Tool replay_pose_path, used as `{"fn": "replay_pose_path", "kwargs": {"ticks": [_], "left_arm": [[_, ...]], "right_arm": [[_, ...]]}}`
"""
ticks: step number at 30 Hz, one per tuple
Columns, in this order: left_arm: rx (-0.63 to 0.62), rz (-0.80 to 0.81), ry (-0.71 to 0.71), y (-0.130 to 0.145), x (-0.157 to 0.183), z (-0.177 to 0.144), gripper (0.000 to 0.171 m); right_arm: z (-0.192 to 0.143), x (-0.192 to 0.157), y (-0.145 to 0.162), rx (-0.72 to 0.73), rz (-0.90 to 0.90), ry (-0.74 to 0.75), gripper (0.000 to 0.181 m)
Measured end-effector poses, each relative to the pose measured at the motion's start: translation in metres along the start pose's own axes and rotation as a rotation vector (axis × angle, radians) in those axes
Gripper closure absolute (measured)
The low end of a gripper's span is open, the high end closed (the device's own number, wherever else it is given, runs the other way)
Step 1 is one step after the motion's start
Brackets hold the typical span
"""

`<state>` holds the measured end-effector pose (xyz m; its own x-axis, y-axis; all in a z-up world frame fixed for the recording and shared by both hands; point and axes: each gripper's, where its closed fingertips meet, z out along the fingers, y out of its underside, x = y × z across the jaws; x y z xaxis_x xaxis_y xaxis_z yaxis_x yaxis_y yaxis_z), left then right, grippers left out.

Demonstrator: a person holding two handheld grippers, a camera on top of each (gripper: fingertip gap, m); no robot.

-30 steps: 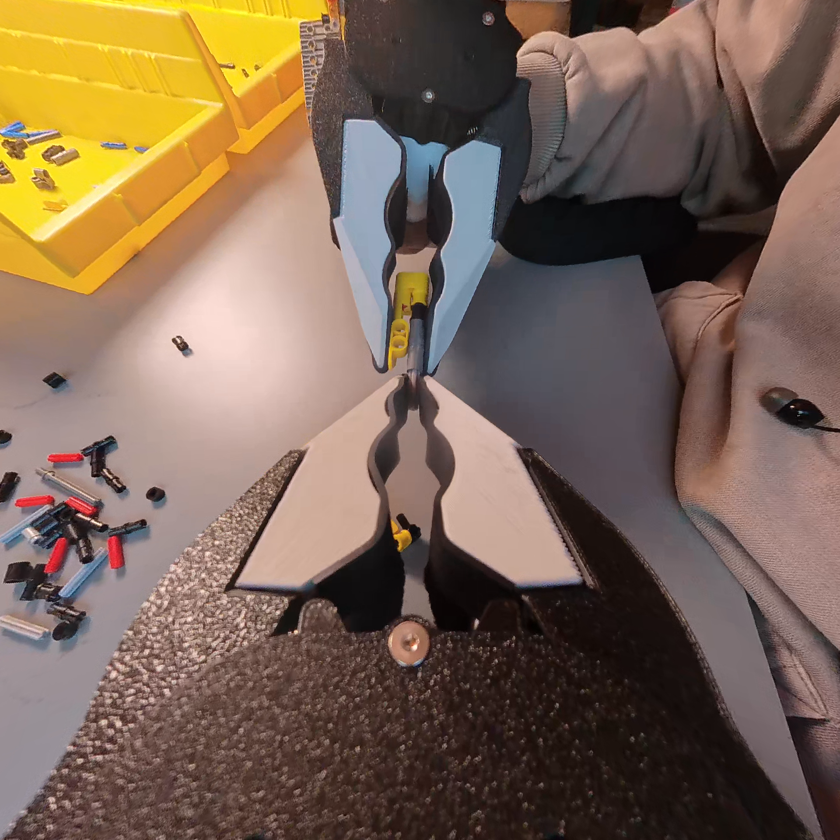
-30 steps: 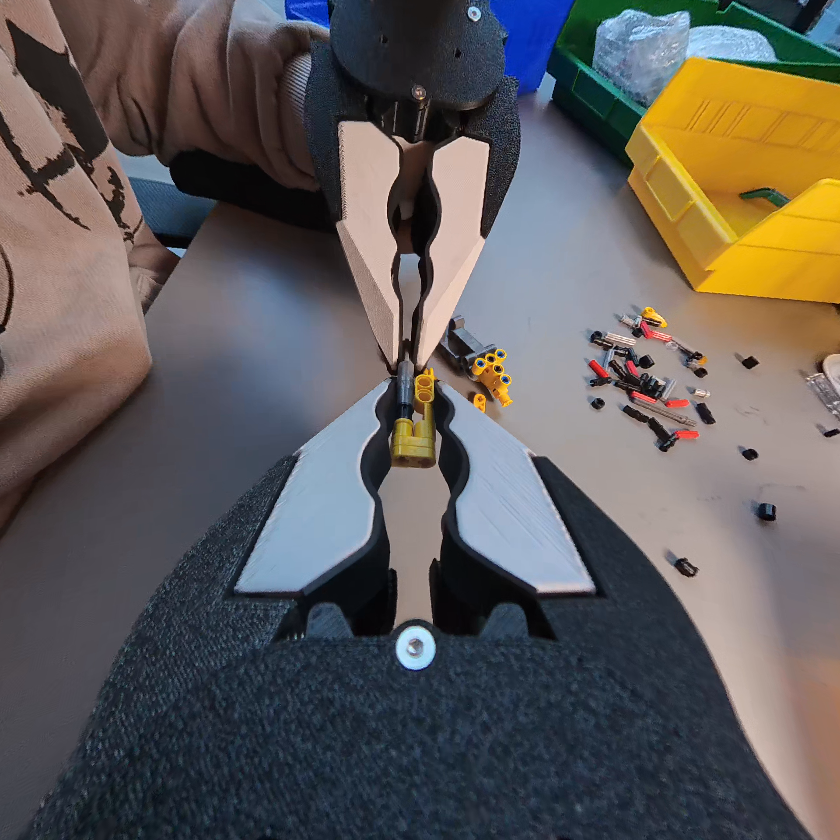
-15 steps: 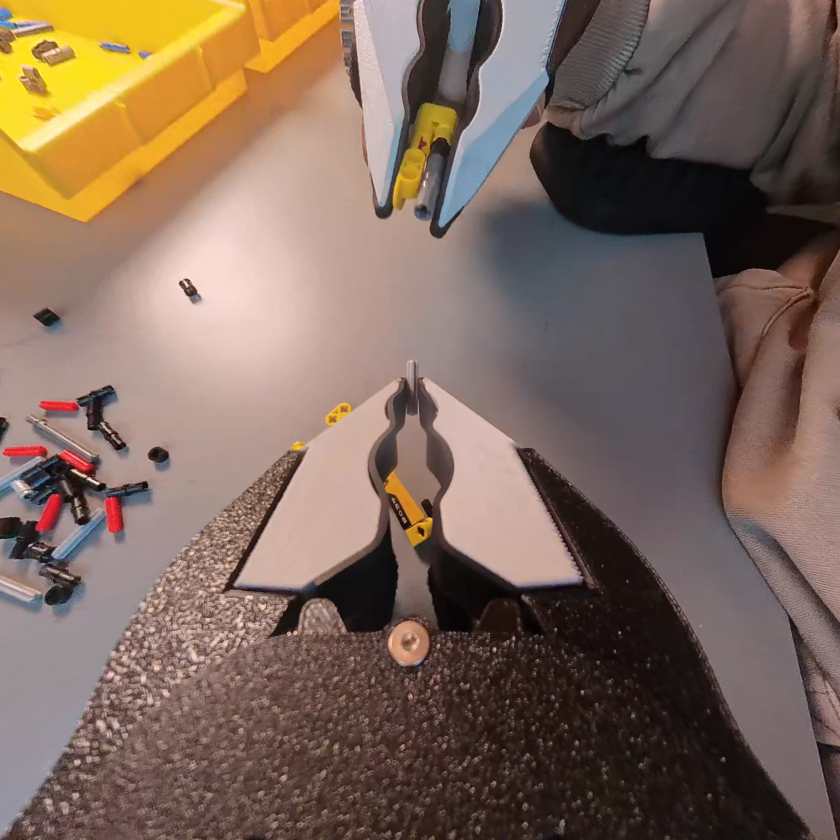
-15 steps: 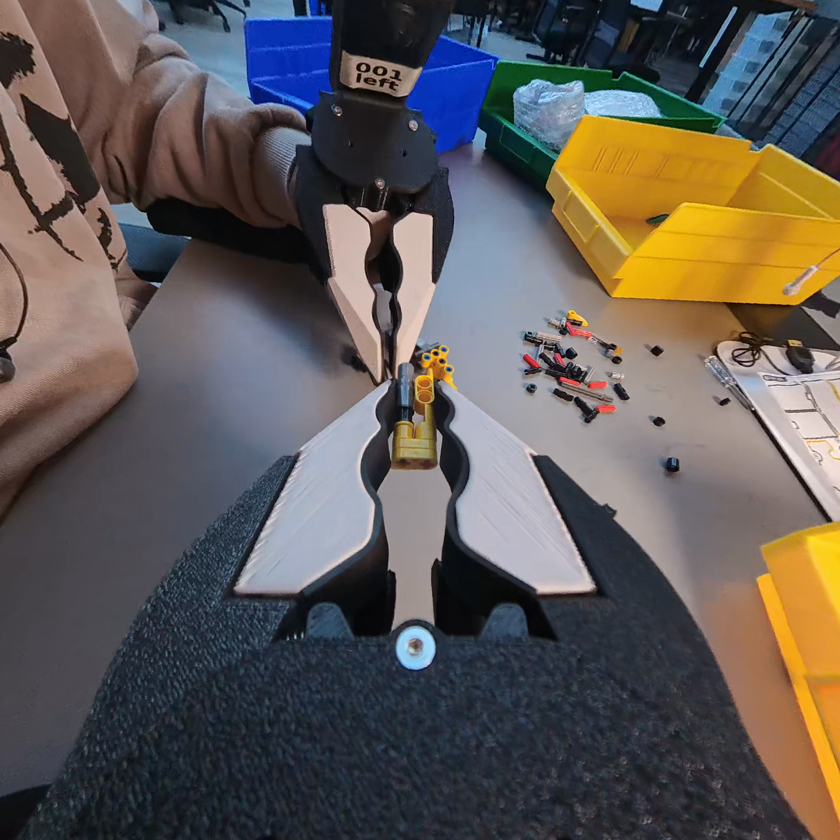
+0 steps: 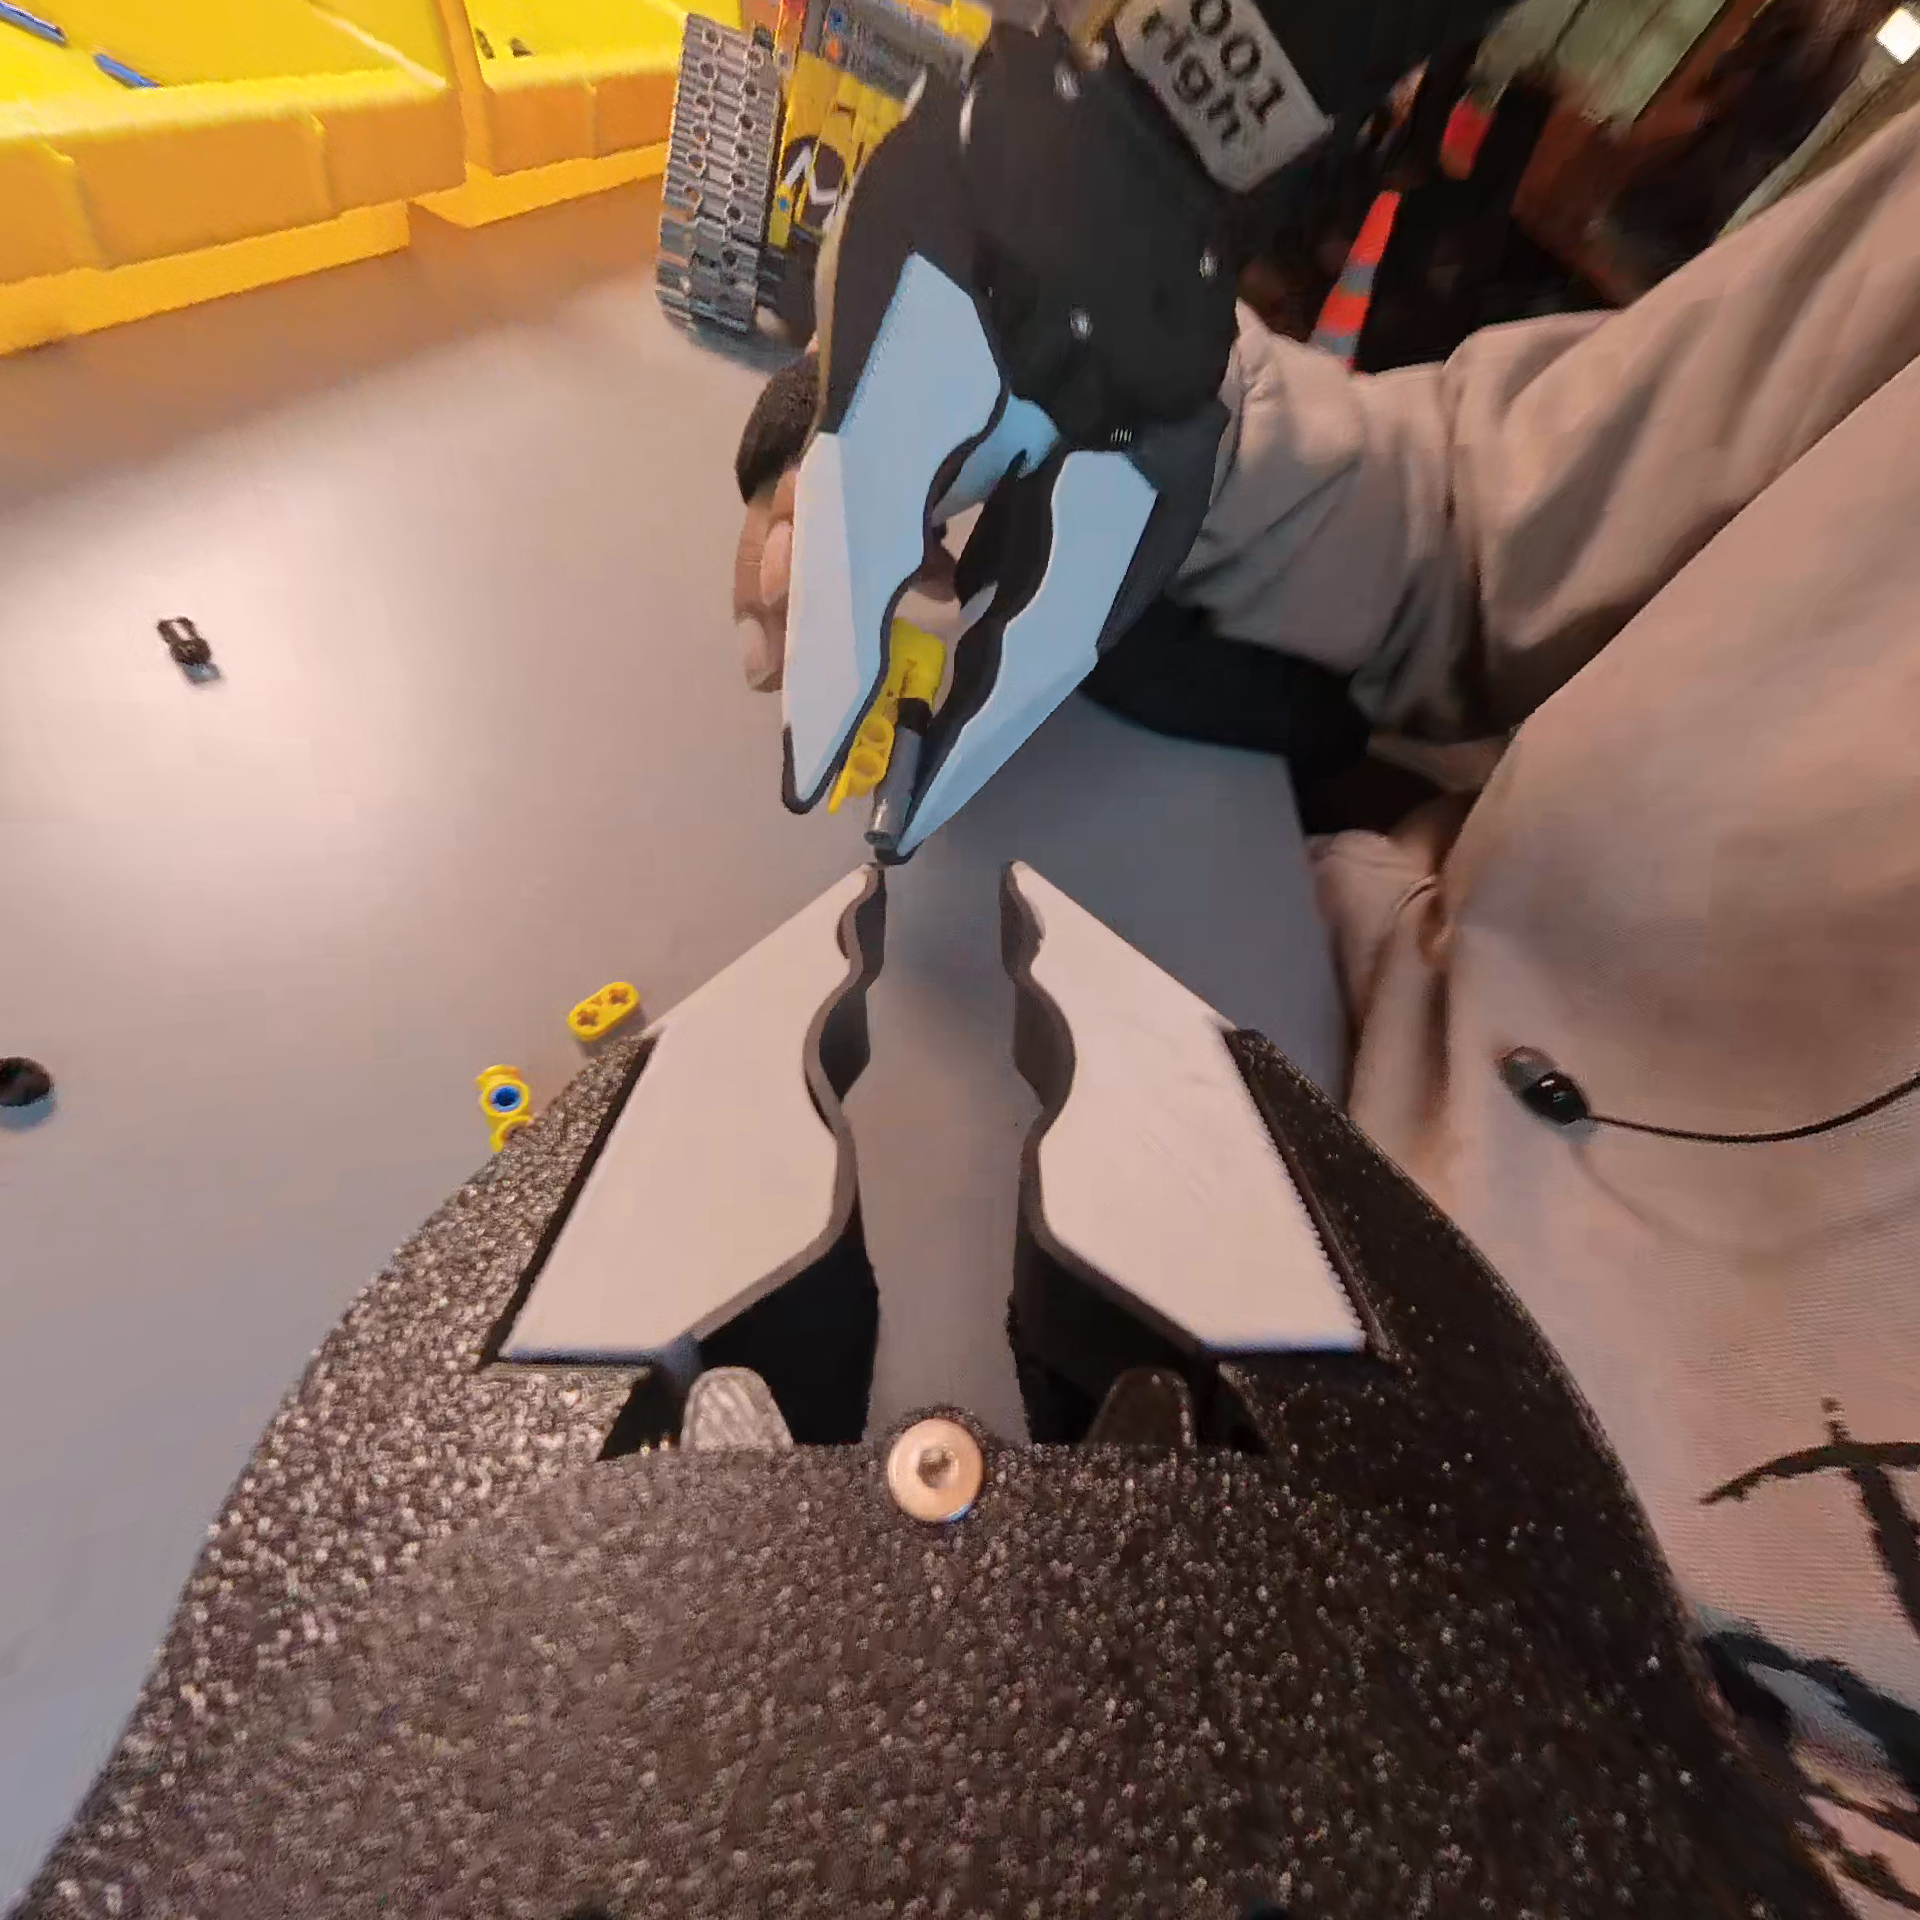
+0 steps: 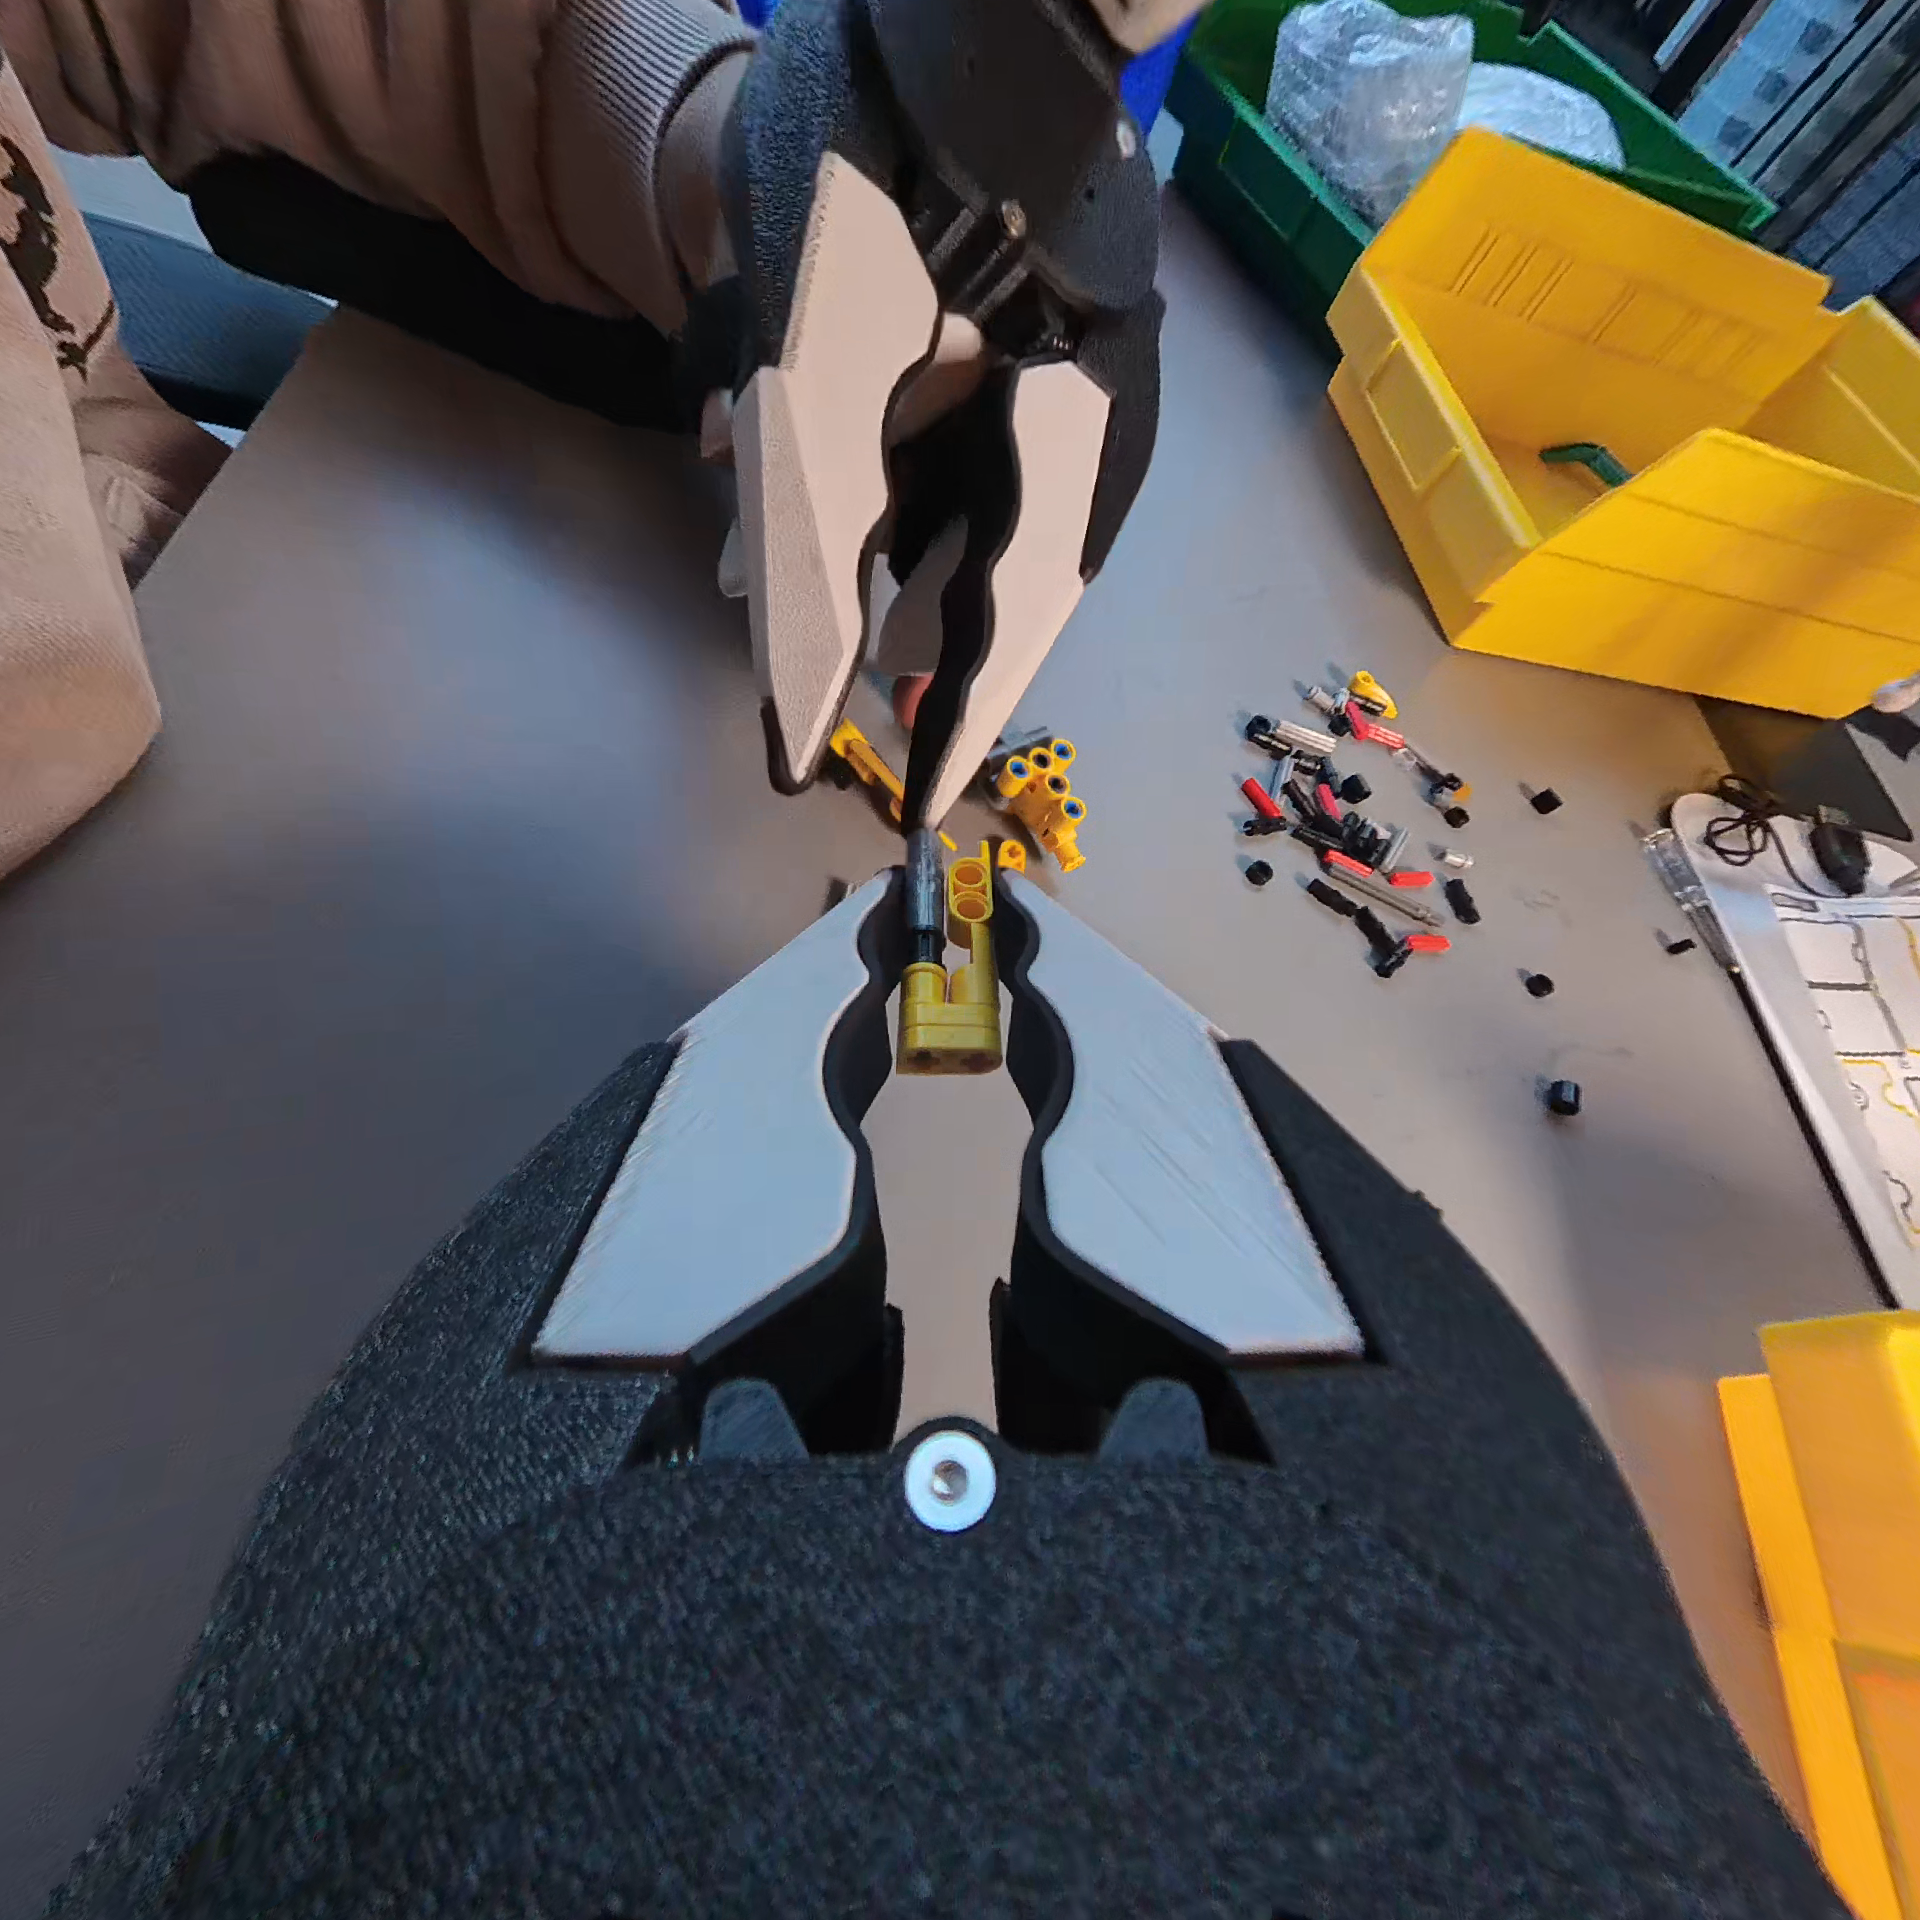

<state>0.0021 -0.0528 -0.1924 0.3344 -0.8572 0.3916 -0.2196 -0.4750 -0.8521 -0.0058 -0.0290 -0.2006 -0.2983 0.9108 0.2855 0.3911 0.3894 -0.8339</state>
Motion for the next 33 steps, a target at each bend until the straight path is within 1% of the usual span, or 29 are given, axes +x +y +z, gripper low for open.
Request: {"fn": "replay_pose_path", "kwargs": {"ticks": [6, 9, 10, 12, 15, 17, 23, 27, 33], "left_arm": [[0.140, -0.273, 0.131, -0.018, -0.001, -0.008, 0.150], [0.183, -0.343, 0.203, -0.024, 0.004, -0.011, 0.151], [0.191, -0.351, 0.215, -0.026, 0.006, -0.011, 0.153], [0.217, -0.358, 0.227, -0.030, 0.007, -0.013, 0.165], [0.236, -0.378, 0.246, -0.031, 0.006, -0.015, 0.165], [0.237, -0.380, 0.252, -0.032, 0.006, -0.017, 0.166], [0.263, -0.425, 0.326, -0.035, 0.010, -0.022, 0.166], [0.268, -0.420, 0.312, -0.034, 0.009, -0.020, 0.165], [0.218, -0.354, 0.288, -0.031, 0.010, -0.020, 0.165]], "right_arm": [[-0.002, 0.002, -0.017, 0.063, -0.084, 0.062, 0.168], [-0.003, 0.005, -0.028, 0.090, -0.130, 0.116, 0.168], [-0.002, 0.006, -0.031, 0.088, -0.156, 0.138, 0.168], [0.000, 0.005, -0.034, 0.088, -0.188, 0.161, 0.168], [0.001, 0.007, -0.038, 0.090, -0.237, 0.202, 0.168], [0.000, 0.007, -0.038, 0.093, -0.246, 0.206, 0.168], [-0.007, 0.006, -0.042, 0.129, -0.234, 0.191, 0.167], [-0.006, 0.007, -0.040, 0.117, -0.219, 0.186, 0.168], [-0.003, 0.007, -0.040, 0.085, -0.247, 0.198, 0.168]]}}
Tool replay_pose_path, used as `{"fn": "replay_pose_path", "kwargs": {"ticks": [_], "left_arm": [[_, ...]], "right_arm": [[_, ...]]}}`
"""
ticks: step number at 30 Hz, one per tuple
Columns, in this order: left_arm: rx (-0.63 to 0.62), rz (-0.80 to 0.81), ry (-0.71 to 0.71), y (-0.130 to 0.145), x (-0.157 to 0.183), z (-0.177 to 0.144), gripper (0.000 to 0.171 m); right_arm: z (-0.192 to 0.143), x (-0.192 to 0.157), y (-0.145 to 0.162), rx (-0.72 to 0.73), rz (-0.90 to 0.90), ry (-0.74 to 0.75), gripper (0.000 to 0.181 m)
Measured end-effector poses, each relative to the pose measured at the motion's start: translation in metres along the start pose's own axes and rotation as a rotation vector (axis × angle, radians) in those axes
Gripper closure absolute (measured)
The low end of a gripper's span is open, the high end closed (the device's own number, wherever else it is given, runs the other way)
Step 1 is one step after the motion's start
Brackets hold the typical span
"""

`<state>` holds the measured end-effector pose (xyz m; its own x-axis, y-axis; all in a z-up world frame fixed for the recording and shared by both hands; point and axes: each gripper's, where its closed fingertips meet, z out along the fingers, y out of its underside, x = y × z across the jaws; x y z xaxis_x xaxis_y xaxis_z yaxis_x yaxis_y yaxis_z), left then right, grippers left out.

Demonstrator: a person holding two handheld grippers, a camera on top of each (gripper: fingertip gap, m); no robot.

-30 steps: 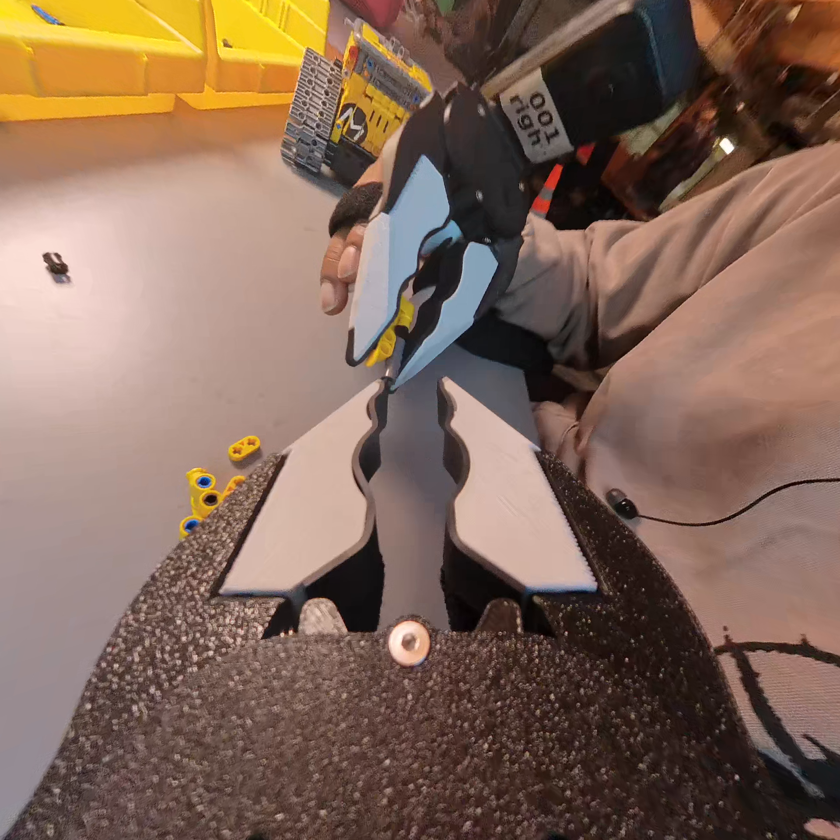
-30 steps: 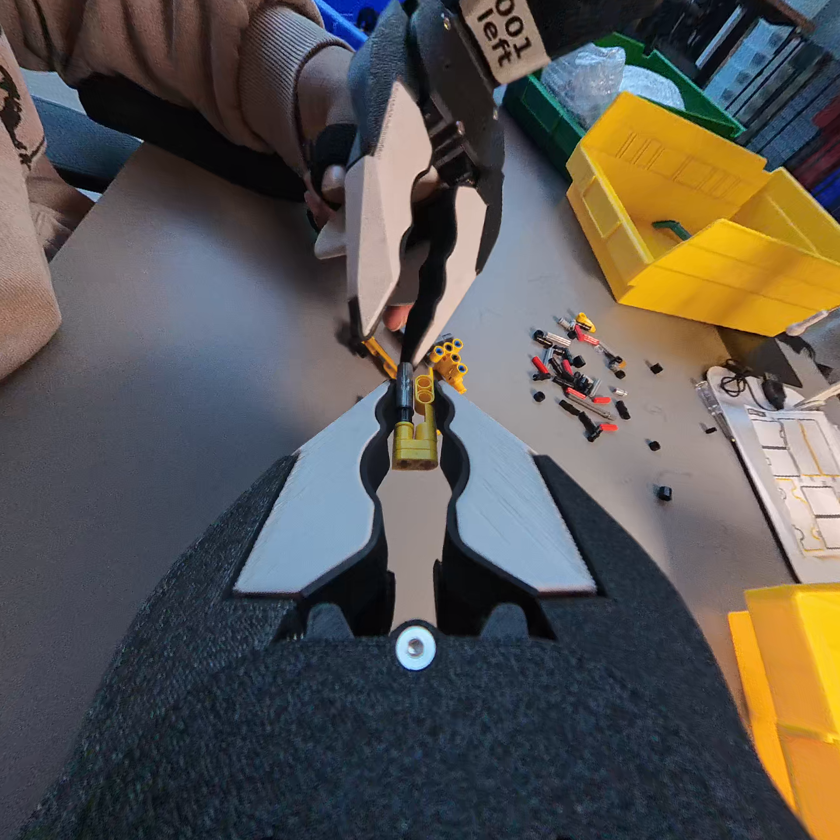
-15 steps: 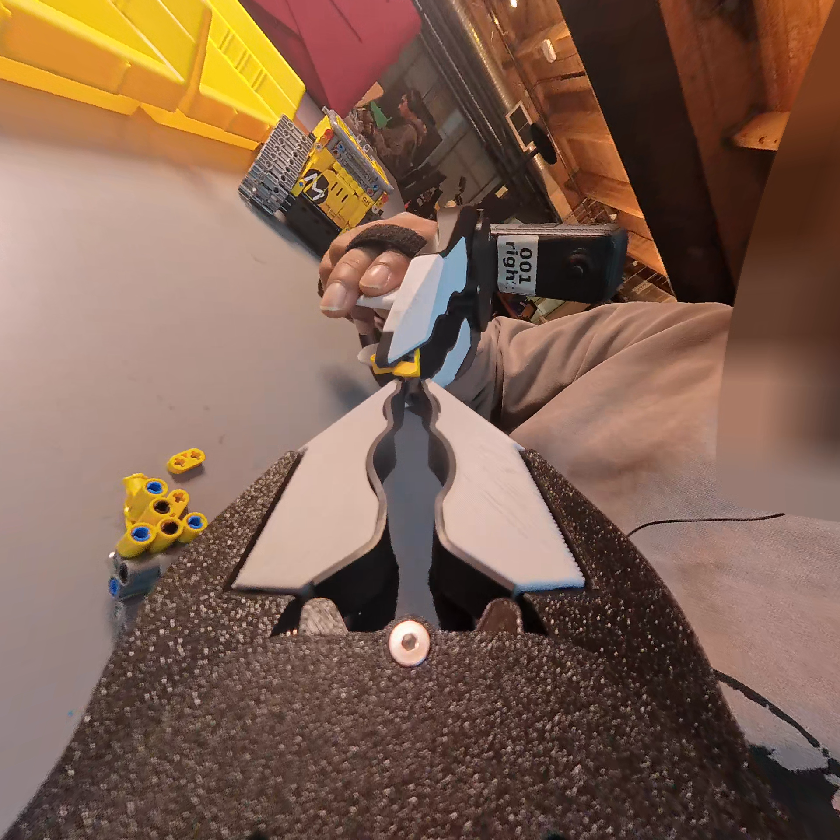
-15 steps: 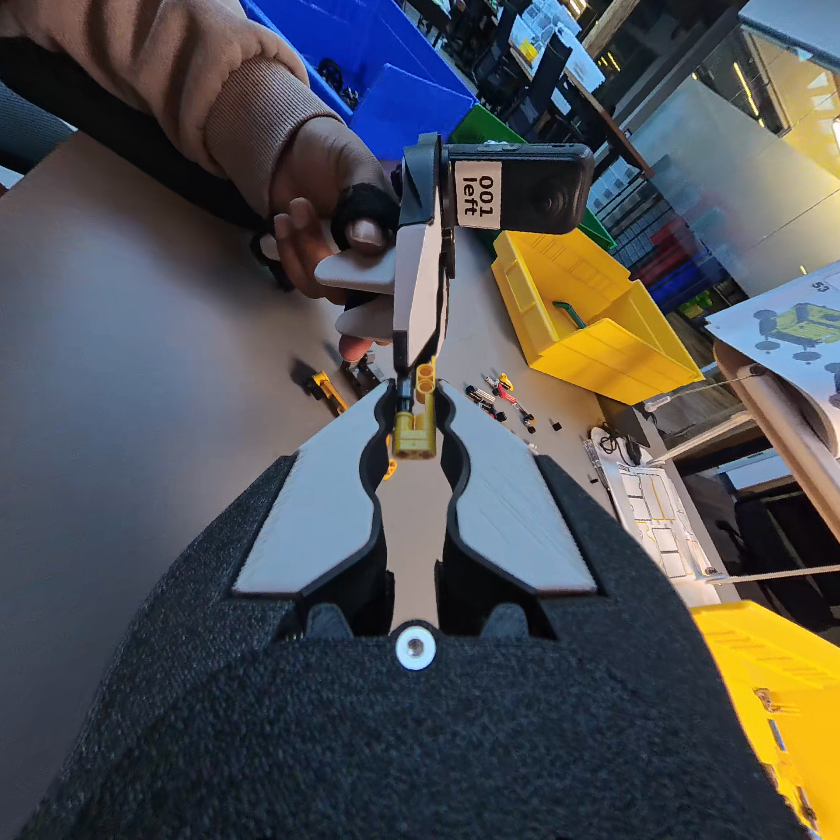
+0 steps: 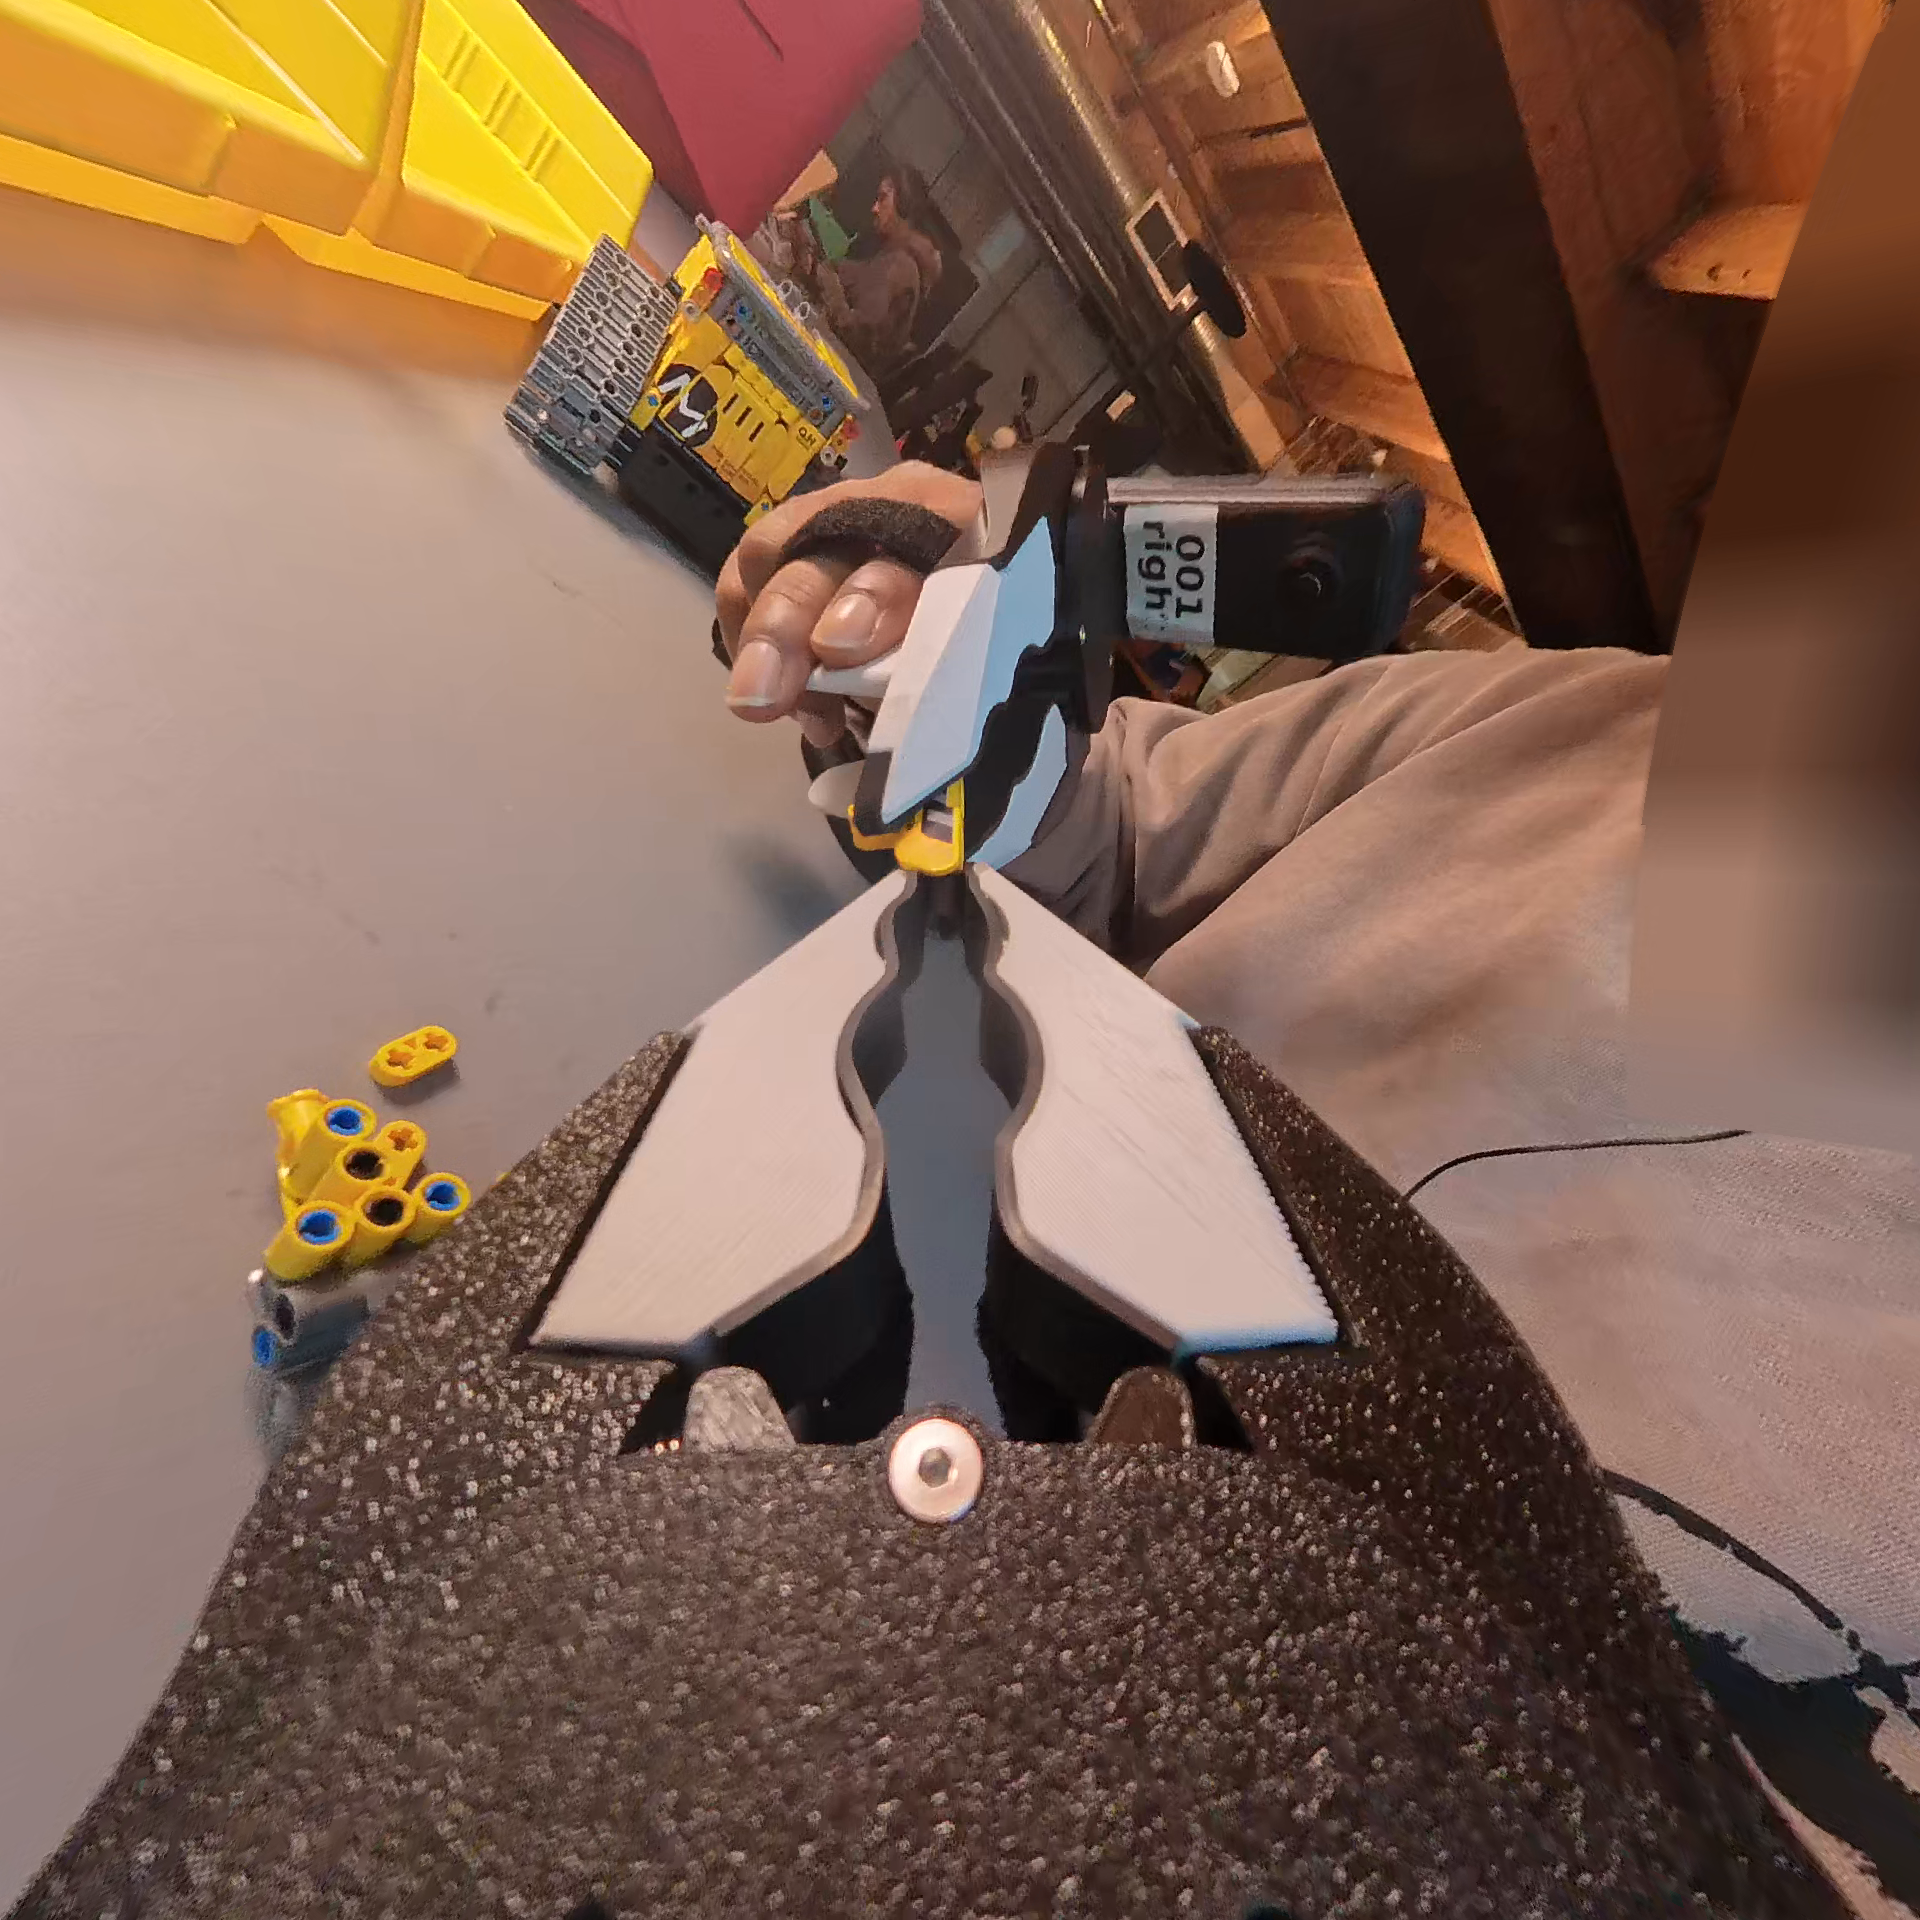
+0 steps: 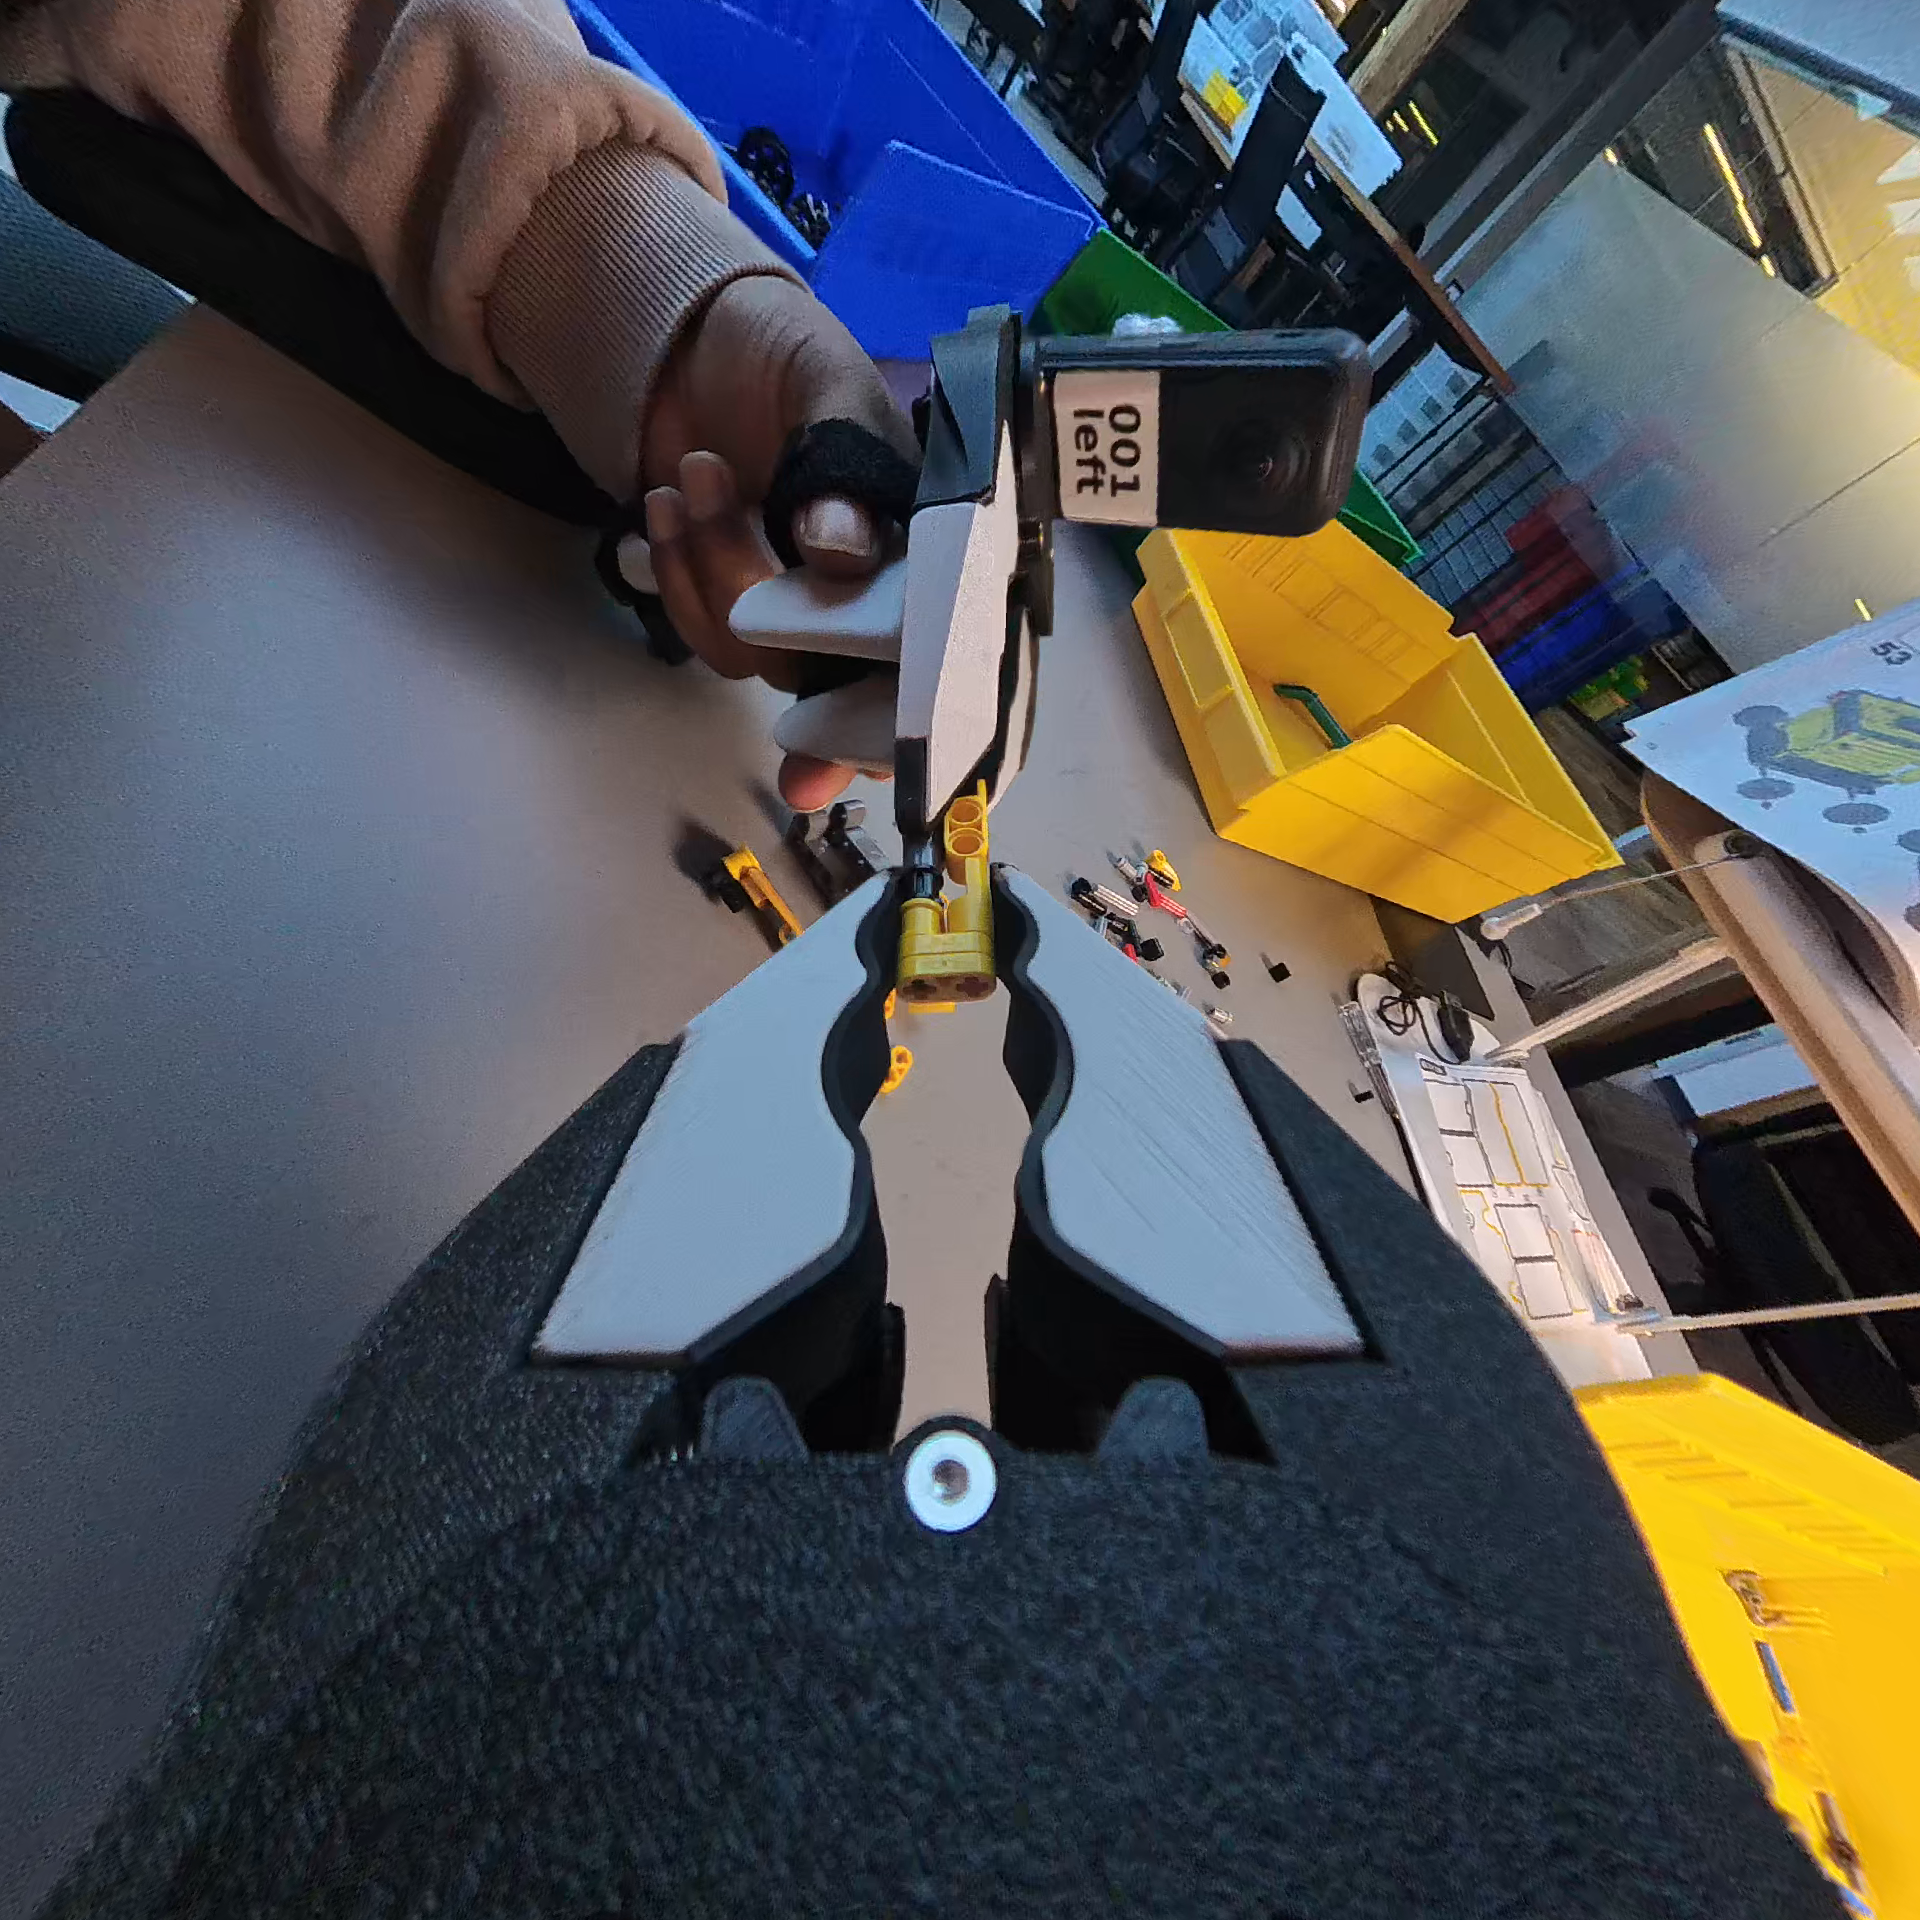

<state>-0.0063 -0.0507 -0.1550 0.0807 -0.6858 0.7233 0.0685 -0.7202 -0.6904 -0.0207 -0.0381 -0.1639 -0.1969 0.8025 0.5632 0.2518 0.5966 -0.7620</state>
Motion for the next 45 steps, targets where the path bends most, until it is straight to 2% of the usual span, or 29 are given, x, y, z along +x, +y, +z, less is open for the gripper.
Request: {"fn": "replay_pose_path", "kwargs": {"ticks": [5, 9, 10, 12, 13, 17, 23, 28, 34, 38, 41, 45], "left_arm": [[-0.049, 0.043, -0.005, 0.003, 0.004, 0.001, 0.165], [-0.053, 0.063, -0.013, 0.003, 0.006, 0.000, 0.165], [-0.035, 0.068, -0.044, -0.001, 0.002, -0.008, 0.166], [0.071, 0.056, -0.118, -0.017, -0.012, -0.045, 0.166], [0.057, 0.088, -0.149, -0.015, -0.014, -0.050, 0.166], [-0.049, 0.212, -0.184, -0.008, -0.013, -0.020, 0.165], [-0.071, 0.296, -0.272, -0.002, -0.024, -0.013, 0.166], [-0.209, 0.447, -0.419, 0.017, -0.043, -0.009, 0.165], [-0.431, 0.606, -0.575, 0.043, -0.068, 0.001, 0.165], [-0.512, 0.646, -0.630, 0.053, -0.079, 0.002, 0.163], [-0.475, 0.626, -0.590, 0.051, -0.071, 0.005, 0.156], [-0.284, 0.508, -0.484, 0.027, -0.050, 0.006, 0.154]], "right_arm": [[-0.002, -0.003, -0.003, 0.007, 0.026, -0.044, 0.168], [-0.006, -0.004, -0.006, 0.014, 0.036, -0.061, 0.168], [-0.009, -0.002, -0.004, 0.005, 0.037, -0.058, 0.168], [-0.040, 0.036, 0.005, 0.035, 0.121, 0.064, 0.169], [-0.054, 0.049, 0.004, 0.073, 0.179, 0.081, 0.169], [-0.037, 0.040, 0.008, 0.044, 0.150, 0.047, 0.168], [-0.034, 0.026, 0.035, -0.020, 0.264, -0.047, 0.168], [-0.017, -0.005, 0.049, -0.094, 0.277, -0.176, 0.167], [-0.013, -0.011, 0.054, -0.120, 0.283, -0.201, 0.167], [-0.009, -0.018, 0.056, -0.133, 0.281, -0.227, 0.167], [-0.006, -0.021, 0.053, -0.122, 0.277, -0.237, 0.167], [-0.003, -0.026, 0.046, -0.096, 0.270, -0.250, 0.167]]}}
